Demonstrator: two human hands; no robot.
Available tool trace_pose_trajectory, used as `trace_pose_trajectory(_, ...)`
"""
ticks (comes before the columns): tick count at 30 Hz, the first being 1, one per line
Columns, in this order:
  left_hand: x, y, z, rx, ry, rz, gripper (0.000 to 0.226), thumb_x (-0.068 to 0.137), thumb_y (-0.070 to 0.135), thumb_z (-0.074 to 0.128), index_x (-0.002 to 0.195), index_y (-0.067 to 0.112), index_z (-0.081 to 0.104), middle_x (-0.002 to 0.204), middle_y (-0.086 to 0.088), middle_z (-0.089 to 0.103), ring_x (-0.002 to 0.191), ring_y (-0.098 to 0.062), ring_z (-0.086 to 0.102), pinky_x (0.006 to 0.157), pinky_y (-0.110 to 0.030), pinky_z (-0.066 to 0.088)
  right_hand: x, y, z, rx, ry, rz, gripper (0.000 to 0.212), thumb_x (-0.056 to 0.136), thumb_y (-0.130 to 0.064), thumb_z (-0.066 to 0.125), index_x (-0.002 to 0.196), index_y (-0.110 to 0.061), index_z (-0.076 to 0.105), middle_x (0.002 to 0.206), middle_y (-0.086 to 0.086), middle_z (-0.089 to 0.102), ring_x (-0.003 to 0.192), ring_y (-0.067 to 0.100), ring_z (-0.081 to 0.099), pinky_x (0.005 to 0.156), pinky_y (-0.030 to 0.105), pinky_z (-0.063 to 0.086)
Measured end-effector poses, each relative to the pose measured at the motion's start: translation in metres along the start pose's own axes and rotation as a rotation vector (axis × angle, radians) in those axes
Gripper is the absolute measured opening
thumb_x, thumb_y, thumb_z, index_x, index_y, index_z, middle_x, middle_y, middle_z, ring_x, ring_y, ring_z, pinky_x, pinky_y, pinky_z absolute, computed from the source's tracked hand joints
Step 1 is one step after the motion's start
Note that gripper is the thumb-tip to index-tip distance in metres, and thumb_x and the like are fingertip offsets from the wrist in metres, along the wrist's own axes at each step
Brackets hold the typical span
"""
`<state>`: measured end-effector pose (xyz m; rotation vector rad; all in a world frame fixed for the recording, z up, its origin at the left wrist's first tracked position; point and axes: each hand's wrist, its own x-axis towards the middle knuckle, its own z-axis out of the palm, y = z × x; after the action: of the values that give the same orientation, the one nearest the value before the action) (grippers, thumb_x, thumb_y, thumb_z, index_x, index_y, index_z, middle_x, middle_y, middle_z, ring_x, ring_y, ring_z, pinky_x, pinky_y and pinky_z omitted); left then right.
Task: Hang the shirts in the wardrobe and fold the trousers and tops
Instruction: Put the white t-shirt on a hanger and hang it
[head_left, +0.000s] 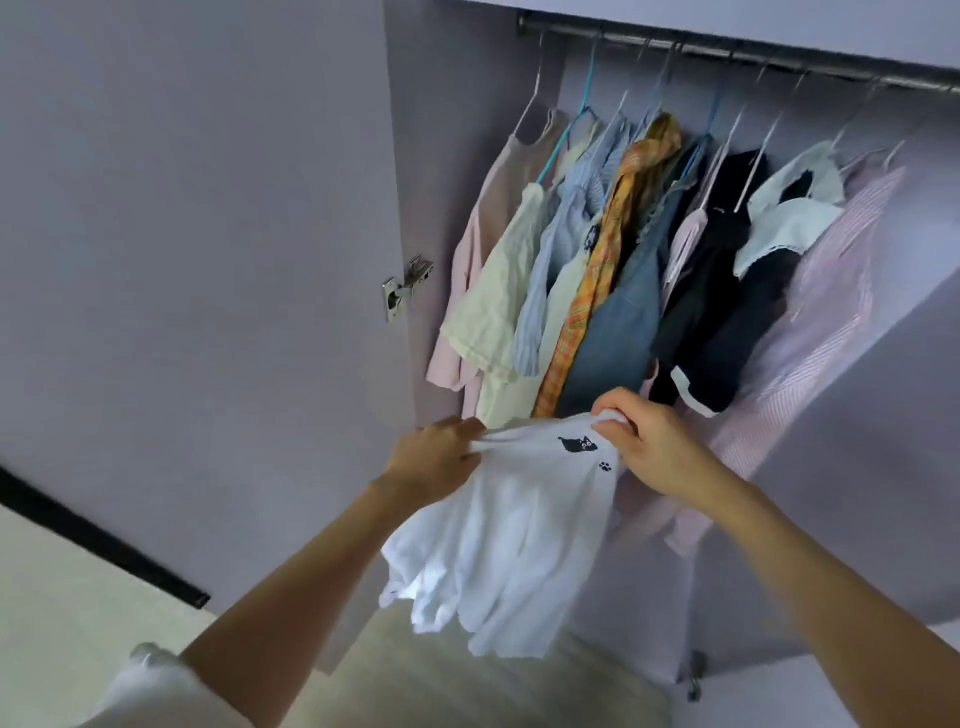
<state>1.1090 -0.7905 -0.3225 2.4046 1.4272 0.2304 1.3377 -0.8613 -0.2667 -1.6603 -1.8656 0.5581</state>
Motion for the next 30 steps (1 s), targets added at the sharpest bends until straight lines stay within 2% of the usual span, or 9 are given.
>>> trace_pose_trajectory(6,0.031,0.015,0.008,-0.034,0.030,0.295,0.034,0.098,0.024,0.041,0.130,0.025,0.053,0.139,0.007,0.048,0.121,-0.019,0.050,0.092,-0.032,0.042,-0.022,0.034,-0.034,-0.218,-0.049,0.179,0.012,0.092,-0.019,0.054,0.082,-0.014,0.050,0.074,0.000,0.051,0.072,0.021,0.047,0.065,0.029,0.036)
trace_pose_trajectory(10,0.045,0.040,0.005,-0.202,0.039,0.532,0.023,0.092,0.026,0.057,0.095,0.008,0.070,0.090,-0.008,0.069,0.079,-0.023,0.061,0.065,-0.014,0.036,-0.050,0.054,-0.067,-0.467,-0.057,0.300,0.028,0.094,-0.030,0.050,0.070,-0.021,0.039,0.078,0.002,0.050,0.073,0.025,0.040,0.066,0.035,0.035)
trace_pose_trajectory(13,0.055,0.054,0.005,-0.100,-0.048,0.564,0.038,0.087,0.043,0.059,0.072,0.009,0.067,0.060,-0.003,0.057,0.057,-0.018,0.048,0.060,-0.017,0.030,-0.073,0.075,-0.090,-0.651,-0.055,0.392,0.029,0.095,-0.039,0.045,0.075,-0.018,0.046,0.091,0.007,0.061,0.077,0.026,0.048,0.069,0.033,0.037)
trace_pose_trajectory(17,0.072,0.055,0.003,0.455,-0.096,0.554,0.048,0.093,0.056,0.036,0.116,0.023,0.061,0.111,0.003,0.066,0.105,-0.019,0.057,0.097,-0.027,0.033,-0.099,0.101,-0.107,-0.800,-0.048,0.529,0.037,0.094,-0.051,0.036,0.090,-0.018,0.053,0.104,0.002,0.063,0.098,0.025,0.058,0.072,0.029,0.038)
trace_pose_trajectory(21,0.086,0.074,-0.012,0.486,-0.018,0.469,0.049,0.090,0.060,0.038,0.112,0.024,0.063,0.106,-0.001,0.065,0.100,-0.021,0.058,0.097,-0.032,0.029,-0.110,0.117,-0.122,-0.951,-0.133,0.653,0.043,0.092,-0.058,0.033,0.108,-0.025,0.056,0.112,-0.004,0.063,0.108,0.020,0.058,0.087,0.031,0.044)
trace_pose_trajectory(23,0.089,0.090,-0.014,0.406,0.173,0.560,0.038,0.094,0.045,0.046,0.100,0.015,0.068,0.098,-0.005,0.066,0.096,-0.027,0.059,0.090,-0.036,0.034,-0.118,0.120,-0.131,-0.967,0.054,0.667,0.039,0.093,-0.052,0.039,0.111,-0.021,0.056,0.111,0.000,0.064,0.103,0.025,0.061,0.084,0.035,0.045)
trace_pose_trajectory(25,0.088,0.102,-0.015,0.237,0.400,0.596,0.025,0.090,0.025,0.058,0.088,0.004,0.070,0.095,-0.015,0.064,0.092,-0.037,0.059,0.080,-0.042,0.044,-0.127,0.120,-0.132,-0.813,0.467,0.569,0.032,0.092,-0.038,0.048,0.101,-0.009,0.060,0.094,0.012,0.065,0.083,0.035,0.063,0.071,0.040,0.047)
trace_pose_trajectory(27,0.088,0.117,-0.017,-0.094,0.532,0.415,0.015,0.089,0.012,0.060,0.093,0.000,0.069,0.109,-0.024,0.057,0.102,-0.044,0.053,0.081,-0.044,0.046,-0.129,0.115,-0.131,-0.525,0.716,0.561,0.026,0.090,-0.030,0.048,0.096,-0.007,0.059,0.081,0.011,0.062,0.075,0.037,0.059,0.064,0.035,0.041)
trace_pose_trajectory(30,0.101,0.150,-0.019,-0.430,0.305,0.184,0.025,0.096,0.014,0.048,0.104,-0.005,0.062,0.101,-0.026,0.061,0.096,-0.042,0.057,0.071,-0.029,0.035,-0.113,0.122,-0.141,-0.281,0.581,0.668,0.016,0.089,-0.020,0.053,0.102,-0.015,0.060,0.085,0.009,0.066,0.088,0.035,0.059,0.071,0.033,0.042)
